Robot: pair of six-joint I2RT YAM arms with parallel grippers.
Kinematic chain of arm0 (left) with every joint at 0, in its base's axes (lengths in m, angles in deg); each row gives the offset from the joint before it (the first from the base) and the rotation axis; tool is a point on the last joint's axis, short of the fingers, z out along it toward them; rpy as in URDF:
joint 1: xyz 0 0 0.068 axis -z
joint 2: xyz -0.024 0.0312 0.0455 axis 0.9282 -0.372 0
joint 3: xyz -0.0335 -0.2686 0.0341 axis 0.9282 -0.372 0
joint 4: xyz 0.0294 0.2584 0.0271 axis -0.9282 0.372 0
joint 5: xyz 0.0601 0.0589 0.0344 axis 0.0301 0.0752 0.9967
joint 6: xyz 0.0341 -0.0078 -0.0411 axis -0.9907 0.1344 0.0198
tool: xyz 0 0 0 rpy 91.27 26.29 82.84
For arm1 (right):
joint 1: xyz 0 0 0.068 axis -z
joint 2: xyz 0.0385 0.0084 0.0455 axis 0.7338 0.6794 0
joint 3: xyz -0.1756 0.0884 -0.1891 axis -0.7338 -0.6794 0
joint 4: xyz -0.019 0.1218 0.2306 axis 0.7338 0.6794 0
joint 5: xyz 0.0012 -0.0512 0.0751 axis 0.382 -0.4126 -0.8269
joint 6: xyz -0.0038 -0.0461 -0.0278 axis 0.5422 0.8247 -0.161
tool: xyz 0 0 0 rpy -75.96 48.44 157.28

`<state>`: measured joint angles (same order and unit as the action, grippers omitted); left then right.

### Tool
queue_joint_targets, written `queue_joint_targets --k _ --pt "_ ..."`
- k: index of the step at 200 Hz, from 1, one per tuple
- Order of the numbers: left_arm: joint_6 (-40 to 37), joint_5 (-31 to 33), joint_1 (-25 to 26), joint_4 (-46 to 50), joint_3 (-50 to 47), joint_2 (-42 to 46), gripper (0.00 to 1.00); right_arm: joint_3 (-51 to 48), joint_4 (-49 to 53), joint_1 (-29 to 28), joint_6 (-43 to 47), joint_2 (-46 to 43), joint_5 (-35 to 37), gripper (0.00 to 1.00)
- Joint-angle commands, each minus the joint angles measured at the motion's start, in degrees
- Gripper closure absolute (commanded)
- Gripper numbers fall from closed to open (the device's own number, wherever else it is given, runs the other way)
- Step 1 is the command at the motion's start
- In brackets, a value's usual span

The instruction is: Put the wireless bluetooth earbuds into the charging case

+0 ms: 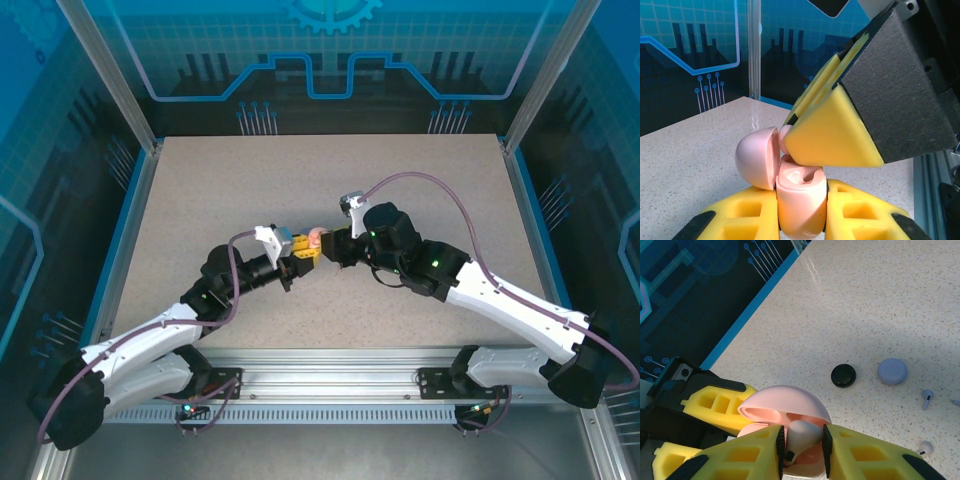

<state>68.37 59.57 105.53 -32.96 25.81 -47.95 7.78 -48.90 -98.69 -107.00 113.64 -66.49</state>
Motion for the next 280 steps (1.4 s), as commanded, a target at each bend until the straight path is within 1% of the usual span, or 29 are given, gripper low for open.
queue_joint_targets --k 1,32,48,56,80,90,101,109,113,122,144,159,176,207,227,250,280 --pt "0.95 1.24 0.42 -4.18 0.46 1.21 0.94 -0.76 1.75 -0.99 -0.46 0.37 -1.05 0.70" --pt "0.90 1.21 0.42 -4.18 0.32 1.32 0.94 -0.28 2.19 -0.65 -0.23 -0.49 -0.58 0.66" --pt "0.80 1.22 0.43 -4.11 0.14 1.49 0.94 -0.16 2.28 -0.07 -0.11 -1.88 -0.81 0.61" --pt "0.74 1.33 0.39 -4.13 0.05 1.52 0.94 -0.22 2.36 0.28 0.13 -2.79 -0.90 0.56" --pt "0.32 1.81 0.37 -3.66 -0.21 2.01 0.94 -0.14 3.78 1.90 1.10 -5.78 -0.61 0.40" --pt "0.02 2.07 0.42 -3.27 -0.34 2.39 0.94 -0.22 4.78 2.81 1.43 -7.02 -0.24 0.32" --pt "-0.26 2.44 0.43 -2.78 -0.51 2.93 0.94 -0.53 6.13 3.80 2.10 -8.41 0.35 0.18" --pt "-0.54 2.67 0.40 -2.26 -0.63 3.46 0.94 -0.90 7.39 4.46 2.51 -9.17 1.22 0.02" --pt "-0.65 2.79 0.40 -2.05 -0.74 3.79 0.94 -1.05 8.16 4.94 2.62 -9.44 1.78 0.00" --pt "-0.93 3.15 0.43 -1.51 -0.90 4.62 0.94 -1.42 9.91 6.24 2.86 -9.69 1.76 0.00" --pt "-1.84 3.77 0.43 0.40 -1.11 7.16 0.94 -2.47 14.21 10.87 1.48 -8.34 -1.03 0.00" --pt "-2.48 4.28 0.43 2.27 -1.09 9.20 0.94 -3.15 15.84 13.62 1.85 -5.52 -5.50 0.00" --pt "-3.13 4.75 0.43 4.40 -1.10 11.51 0.94 -3.31 17.55 14.39 2.57 -0.76 -5.82 0.01" --pt "-3.84 5.67 0.38 6.56 -1.32 14.38 0.94 -1.62 19.06 14.14 1.49 10.97 -5.68 0.18" --pt "-3.77 5.68 0.41 6.98 -1.31 15.18 0.94 -1.22 16.35 13.96 -1.18 17.83 -7.52 0.30" --pt "-3.58 5.64 0.43 7.30 -1.31 15.55 0.94 -0.86 12.21 13.78 -3.34 24.35 -9.53 0.35" --pt "-3.40 5.64 0.42 8.03 -1.34 16.17 0.94 2.79 12.07 13.57 -2.74 31.53 -9.38 0.42"
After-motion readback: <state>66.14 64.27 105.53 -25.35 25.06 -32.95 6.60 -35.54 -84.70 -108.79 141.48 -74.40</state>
